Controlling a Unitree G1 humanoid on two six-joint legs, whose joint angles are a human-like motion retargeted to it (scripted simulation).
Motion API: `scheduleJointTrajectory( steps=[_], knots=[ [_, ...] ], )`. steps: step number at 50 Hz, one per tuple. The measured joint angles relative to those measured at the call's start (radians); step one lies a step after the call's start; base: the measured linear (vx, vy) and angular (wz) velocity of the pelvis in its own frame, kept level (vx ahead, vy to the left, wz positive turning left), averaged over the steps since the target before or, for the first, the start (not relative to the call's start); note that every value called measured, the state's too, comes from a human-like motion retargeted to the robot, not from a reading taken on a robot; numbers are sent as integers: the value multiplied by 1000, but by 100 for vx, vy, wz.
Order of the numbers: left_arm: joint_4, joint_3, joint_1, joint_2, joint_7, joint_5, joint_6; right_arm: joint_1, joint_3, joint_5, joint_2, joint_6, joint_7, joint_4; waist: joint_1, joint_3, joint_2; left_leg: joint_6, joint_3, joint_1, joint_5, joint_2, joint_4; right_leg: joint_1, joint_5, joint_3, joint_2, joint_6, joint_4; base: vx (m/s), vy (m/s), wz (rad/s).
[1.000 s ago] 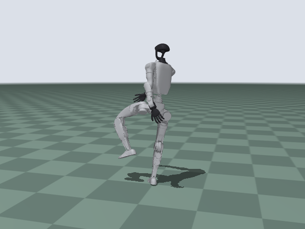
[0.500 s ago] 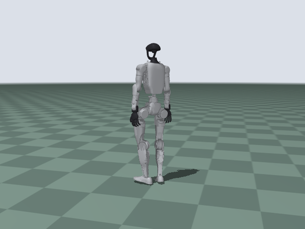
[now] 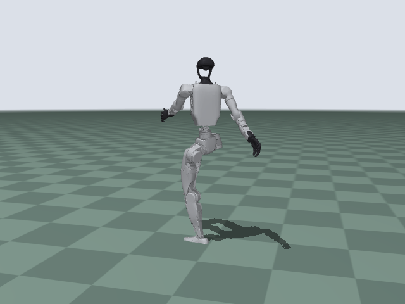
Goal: Upper body actions
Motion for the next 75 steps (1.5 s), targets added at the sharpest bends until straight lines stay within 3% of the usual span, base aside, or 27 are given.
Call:
scheduleJointTrajectory(
  steps=[7,13,17,18,19,20,22,25,27,29,32,34,37,41,47,67,72,75],
  knots=[
    [-24,-17,175,-55,-55,-26,-22,-158,73,-47,93,-40,103,-164,78,-33,4,-23,73,31,21,-6,-52,418,81,-20,22,17,-171,-1,-9,-51],
    [87,-24,450,-129,-154,-41,6,-252,228,-187,177,-133,161,-380,185,-134,-31,-42,151,68,34,-71,-143,822,161,61,115,38,-614,6,-8,-56],
    [193,-18,642,-190,-227,-80,20,-301,311,-260,190,-193,163,-453,277,-226,-91,-43,177,60,46,-177,-209,1037,216,248,185,141,-1093,13,-9,-48],
    [216,-19,686,-198,-242,-88,26,-313,325,-272,190,-202,167,-466,299,-246,-116,-41,180,55,46,-217,-222,1092,141,286,181,223,-1209,16,-11,-55],
    [238,-13,729,-202,-256,-90,32,-323,339,-283,192,-211,173,-476,331,-261,-144,-42,198,57,47,-252,-239,1129,75,296,170,259,-1299,16,-12,-91],
    [260,-5,772,-203,-269,-90,37,-334,353,-292,194,-220,180,-485,369,-275,-172,-44,223,63,47,-286,-259,1158,12,293,157,271,-1376,7,-7,-107],
    [314,8,840,-189,-299,-62,45,-349,358,-299,210,-233,193,-497,426,-303,-211,-56,257,57,53,-318,-287,1149,38,276,147,286,-1483,6,-8,-86],
    [414,18,926,-165,-324,4,73,-354,345,-272,237,-244,188,-492,539,-356,-241,-80,329,20,59,-311,-298,1095,82,246,109,355,-1514,24,-16,-98],
    [491,37,960,-168,-307,22,93,-349,324,-241,250,-253,187,-491,581,-353,-242,-86,339,10,66,-296,-298,1038,69,325,134,304,-1471,14,-8,-30],
    [531,78,988,-180,-291,-28,103,-363,324,-216,253,-265,186,-492,571,-294,-230,-88,337,28,75,-281,-291,1052,55,359,159,281,-1448,0,-12,32],
    [531,144,1028,-191,-312,-150,126,-386,347,-204,248,-270,162,-485,480,-210,-212,-94,308,52,87,-254,-277,1115,39,297,170,269,-1459,-10,-14,89],
    [531,187,1044,-195,-331,-177,144,-377,361,-209,242,-255,130,-459,421,-196,-202,-103,296,57,95,-237,-275,1141,33,259,171,270,-1472,3,-10,90],
    [531,231,1059,-193,-335,-134,145,-336,356,-201,223,-221,79,-372,382,-221,-190,-113,261,44,104,-224,-273,1161,37,221,182,264,-1505,19,-9,58],
    [517,198,1064,-180,-347,-81,102,-269,312,-157,196,-147,47,-211,462,-274,-191,-128,275,28,115,-212,-279,1139,28,230,190,252,-1500,26,-9,-7],
    [436,150,1001,-178,-347,-83,86,-251,271,-128,191,-60,-3,-123,483,-260,-189,-145,266,17,128,-184,-271,1146,22,218,210,241,-1508,1,-11,8],
    [348,105,962,-179,-363,-3,118,-324,358,-171,232,-157,129,-335,437,-291,-140,-170,315,47,113,-152,-279,1116,29,276,250,217,-1492,4,-1,-14],
    [422,141,1017,-187,-300,-12,168,-376,473,5,226,-220,130,-268,458,-278,-135,-189,321,11,86,-116,-160,1105,27,297,246,204,-1475,6,-2,-20],
    [498,209,1048,-207,-311,-145,253,-485,552,184,263,-227,202,-248,476,-229,-159,-220,325,-91,205,-51,93,1109,37,302,208,198,-1476,-8,-10,8]
  ],
)
